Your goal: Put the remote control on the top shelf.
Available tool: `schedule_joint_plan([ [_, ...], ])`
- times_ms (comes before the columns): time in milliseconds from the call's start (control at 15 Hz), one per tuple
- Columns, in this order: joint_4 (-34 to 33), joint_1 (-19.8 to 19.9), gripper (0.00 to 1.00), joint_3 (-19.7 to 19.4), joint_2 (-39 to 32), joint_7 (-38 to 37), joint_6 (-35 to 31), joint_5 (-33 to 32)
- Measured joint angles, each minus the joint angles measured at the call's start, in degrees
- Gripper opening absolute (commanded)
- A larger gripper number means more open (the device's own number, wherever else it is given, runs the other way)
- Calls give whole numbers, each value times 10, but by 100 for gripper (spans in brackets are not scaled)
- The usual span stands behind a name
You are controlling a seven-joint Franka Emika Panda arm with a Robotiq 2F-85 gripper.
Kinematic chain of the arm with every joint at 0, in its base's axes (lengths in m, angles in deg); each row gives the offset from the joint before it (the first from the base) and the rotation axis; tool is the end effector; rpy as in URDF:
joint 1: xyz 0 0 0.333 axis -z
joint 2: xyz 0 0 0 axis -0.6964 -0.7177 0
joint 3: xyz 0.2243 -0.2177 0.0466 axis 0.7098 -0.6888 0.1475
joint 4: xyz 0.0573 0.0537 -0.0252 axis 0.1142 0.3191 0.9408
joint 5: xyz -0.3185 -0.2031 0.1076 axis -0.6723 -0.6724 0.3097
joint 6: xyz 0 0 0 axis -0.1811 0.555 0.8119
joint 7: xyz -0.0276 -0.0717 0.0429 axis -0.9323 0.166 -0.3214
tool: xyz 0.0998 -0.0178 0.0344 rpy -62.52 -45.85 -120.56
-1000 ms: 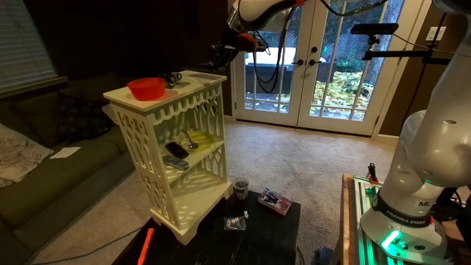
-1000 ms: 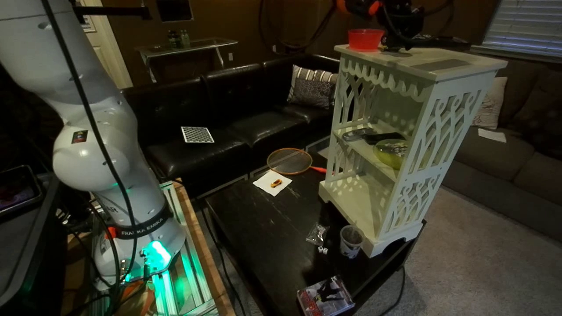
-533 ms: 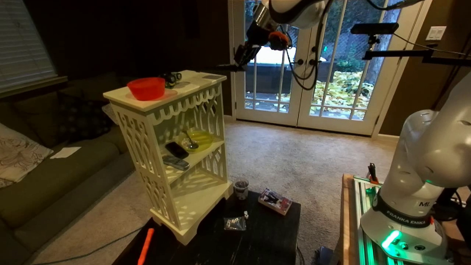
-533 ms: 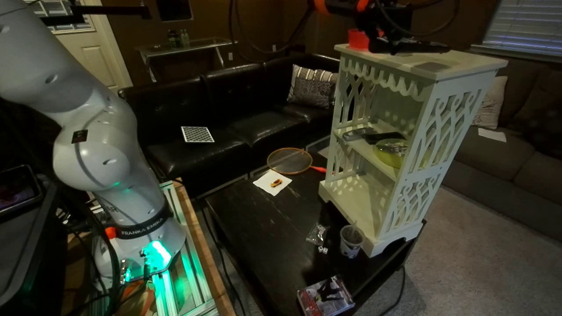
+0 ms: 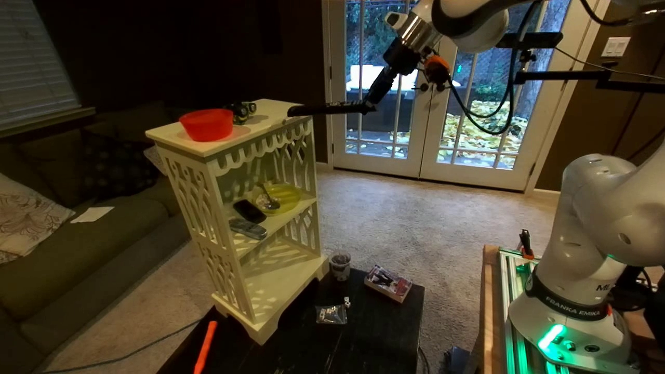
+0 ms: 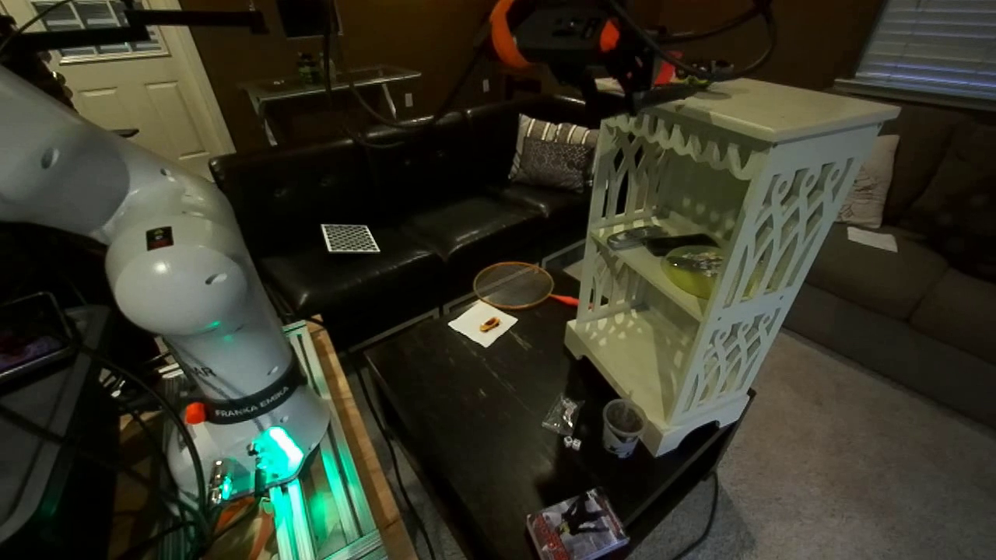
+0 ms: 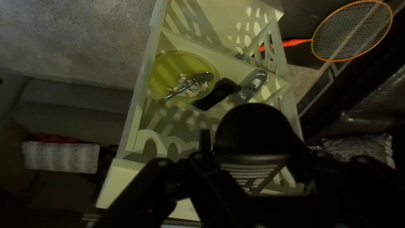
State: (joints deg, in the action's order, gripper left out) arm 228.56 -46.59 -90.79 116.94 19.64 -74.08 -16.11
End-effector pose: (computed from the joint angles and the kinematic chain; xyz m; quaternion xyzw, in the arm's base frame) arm 0.3952 -0.1364 0.5662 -0.9383 -0.1465 -0.3131 0.0060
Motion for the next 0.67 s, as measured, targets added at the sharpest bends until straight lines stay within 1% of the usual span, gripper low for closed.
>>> schedule_joint_plan([
  [133,18,-19,31,-24,20,50,7,0],
  [267,25,-26,31,-35,24,89,27,0],
  [467,25,-32,31,-32,12,126,62,-1],
  [667,19,-37,31,-14,-23,141,97,-1],
])
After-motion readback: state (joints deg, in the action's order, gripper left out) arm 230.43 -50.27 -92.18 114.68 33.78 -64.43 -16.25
